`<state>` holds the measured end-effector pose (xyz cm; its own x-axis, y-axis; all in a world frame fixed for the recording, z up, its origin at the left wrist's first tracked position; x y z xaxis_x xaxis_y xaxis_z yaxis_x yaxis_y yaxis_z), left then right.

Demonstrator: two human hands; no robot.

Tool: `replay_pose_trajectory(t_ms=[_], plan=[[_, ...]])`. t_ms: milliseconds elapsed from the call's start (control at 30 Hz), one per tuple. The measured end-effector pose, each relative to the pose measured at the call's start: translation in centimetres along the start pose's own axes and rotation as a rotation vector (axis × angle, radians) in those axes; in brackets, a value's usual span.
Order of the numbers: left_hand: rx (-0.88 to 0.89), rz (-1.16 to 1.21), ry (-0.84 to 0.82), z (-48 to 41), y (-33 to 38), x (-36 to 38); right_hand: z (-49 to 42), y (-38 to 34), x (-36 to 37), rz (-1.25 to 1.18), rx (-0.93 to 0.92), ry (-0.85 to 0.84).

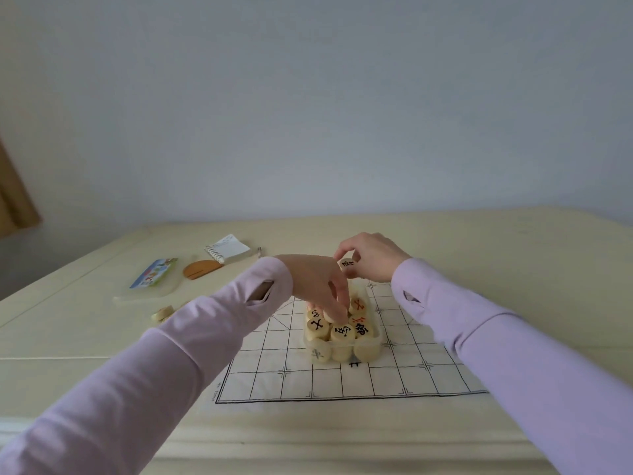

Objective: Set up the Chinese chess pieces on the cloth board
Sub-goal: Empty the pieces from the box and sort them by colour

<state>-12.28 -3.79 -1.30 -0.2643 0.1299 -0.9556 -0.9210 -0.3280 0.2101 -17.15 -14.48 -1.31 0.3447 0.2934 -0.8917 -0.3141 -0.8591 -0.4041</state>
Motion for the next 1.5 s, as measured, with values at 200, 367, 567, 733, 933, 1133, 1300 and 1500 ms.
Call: replay_pose_trajectory(t_ms=[200,367,567,733,933,1133,1300,1500], plan=[[0.053,-0.075,-0.066,0.2,1.3,0.7,1.9,0.2,-0.9,-0.081,0.047,-0.195],[0.117,-0.175,-0.068,0.3,2.4,0.9,2.7,-0.7,-1.3,0.088,0.008,-0.293],[0.107,-0.158,0.002,0.1,1.8,1.1,3.5,-0.1,-2.2,0.046,0.087,-0.237],[0.061,-0.059,0.229,-1.1,2.8,-1.1,4.7,3.2,-4.0,0.047,0.196,-0.144],[0.097,0.093,0.259,-6.3,8.7,-0.4,6.7,10.1,-6.2,0.134,0.387,-0.028],[0.094,0.136,0.195,-12.3,13.7,2.7,8.7,15.7,-7.4,0.176,0.517,-0.033],[0.113,0.163,0.154,-15.2,15.9,4.2,9.5,18.9,-8.1,0.178,0.567,-0.037],[0.019,0.207,0.118,-16.9,16.0,4.2,9.4,20.7,-7.9,0.133,0.596,-0.039]])
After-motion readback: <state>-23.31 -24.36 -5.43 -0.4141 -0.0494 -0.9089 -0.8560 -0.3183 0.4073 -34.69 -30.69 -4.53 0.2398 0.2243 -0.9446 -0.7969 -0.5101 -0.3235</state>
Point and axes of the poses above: each hand's wrist, its own z-axis away from the middle knuckle, its own x-axis out of the palm, y = z × x, the point moved 4 cm from there along -z, towards the middle knuckle, and after that the axes turned 4 degrees about y, right-handed, at the moved point
